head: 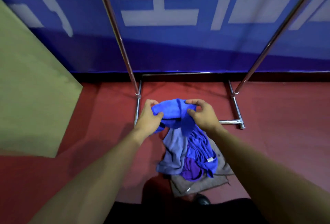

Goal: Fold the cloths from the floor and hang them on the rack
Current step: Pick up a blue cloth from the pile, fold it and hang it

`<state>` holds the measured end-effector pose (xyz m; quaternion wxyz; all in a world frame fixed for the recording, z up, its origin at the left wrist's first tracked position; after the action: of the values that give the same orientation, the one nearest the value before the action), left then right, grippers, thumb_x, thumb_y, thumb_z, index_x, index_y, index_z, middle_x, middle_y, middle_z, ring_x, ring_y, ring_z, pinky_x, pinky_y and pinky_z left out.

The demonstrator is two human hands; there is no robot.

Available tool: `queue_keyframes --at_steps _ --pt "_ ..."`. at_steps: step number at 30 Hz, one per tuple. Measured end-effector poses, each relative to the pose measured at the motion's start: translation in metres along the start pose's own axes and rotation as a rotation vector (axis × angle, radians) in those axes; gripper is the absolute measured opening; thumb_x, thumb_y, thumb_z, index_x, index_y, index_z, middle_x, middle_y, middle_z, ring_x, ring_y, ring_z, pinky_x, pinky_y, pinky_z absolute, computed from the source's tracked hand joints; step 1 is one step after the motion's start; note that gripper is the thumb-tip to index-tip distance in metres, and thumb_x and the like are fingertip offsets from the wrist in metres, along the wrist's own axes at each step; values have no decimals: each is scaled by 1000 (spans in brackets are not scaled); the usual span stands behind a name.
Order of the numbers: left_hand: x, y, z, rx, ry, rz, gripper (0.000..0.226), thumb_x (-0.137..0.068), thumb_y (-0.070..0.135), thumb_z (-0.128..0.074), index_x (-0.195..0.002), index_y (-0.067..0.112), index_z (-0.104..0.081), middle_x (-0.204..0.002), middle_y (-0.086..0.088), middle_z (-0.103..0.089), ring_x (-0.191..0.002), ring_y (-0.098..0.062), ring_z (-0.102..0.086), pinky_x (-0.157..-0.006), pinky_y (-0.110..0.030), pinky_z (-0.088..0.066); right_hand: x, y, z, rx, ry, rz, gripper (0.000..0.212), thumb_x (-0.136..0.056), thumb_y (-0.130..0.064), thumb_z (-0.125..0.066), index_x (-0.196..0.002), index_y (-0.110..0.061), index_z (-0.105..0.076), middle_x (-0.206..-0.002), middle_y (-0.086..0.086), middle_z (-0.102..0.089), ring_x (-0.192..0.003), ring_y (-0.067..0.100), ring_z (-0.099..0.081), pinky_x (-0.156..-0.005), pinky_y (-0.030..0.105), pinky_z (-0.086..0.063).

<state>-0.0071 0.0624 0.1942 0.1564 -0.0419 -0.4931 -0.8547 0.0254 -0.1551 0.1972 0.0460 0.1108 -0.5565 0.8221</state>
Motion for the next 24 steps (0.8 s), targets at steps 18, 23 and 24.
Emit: queue_keyframes --at_steps 18,23,24 --pt "167 5 -30 802 -206 620 56 -84 70 -58 -105 20 -67 -103 -8 -63 -88 -24 -57 -72 -33 -44 157 -142 23 -327 -246 150 66 -77 13 -48 -131 -21 -63 -107 4 -66 -71 9 -58 -65 20 -49" --pt "175 21 -47 967 -207 582 55 -90 65 -55 -107 14 -71 -86 -5 -76 -78 -23 -71 -70 -32 -52 177 -175 31 -691 -359 112 67 -63 5 -42 -121 -13 -70 -110 9 -68 -95 28 -48 -75 31 -46" --pt "175 26 -49 975 -230 548 54 -96 58 -51 -113 11 -71 -81 -4 -78 -72 -21 -74 -66 -30 -55 180 -183 35 -735 -372 123 68 -63 5 -40 -122 -11 -69 -116 10 -69 -98 28 -52 -81 31 -47"
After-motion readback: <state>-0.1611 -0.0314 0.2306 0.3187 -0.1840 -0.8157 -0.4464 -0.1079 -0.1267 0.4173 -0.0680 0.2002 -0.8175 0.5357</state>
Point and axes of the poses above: each hand's wrist, its own x-axis away from the middle knuckle, its own z-axis out of the back of the hand, y = z × x, the point moved 7 cm from there along -x, towards the middle knuckle
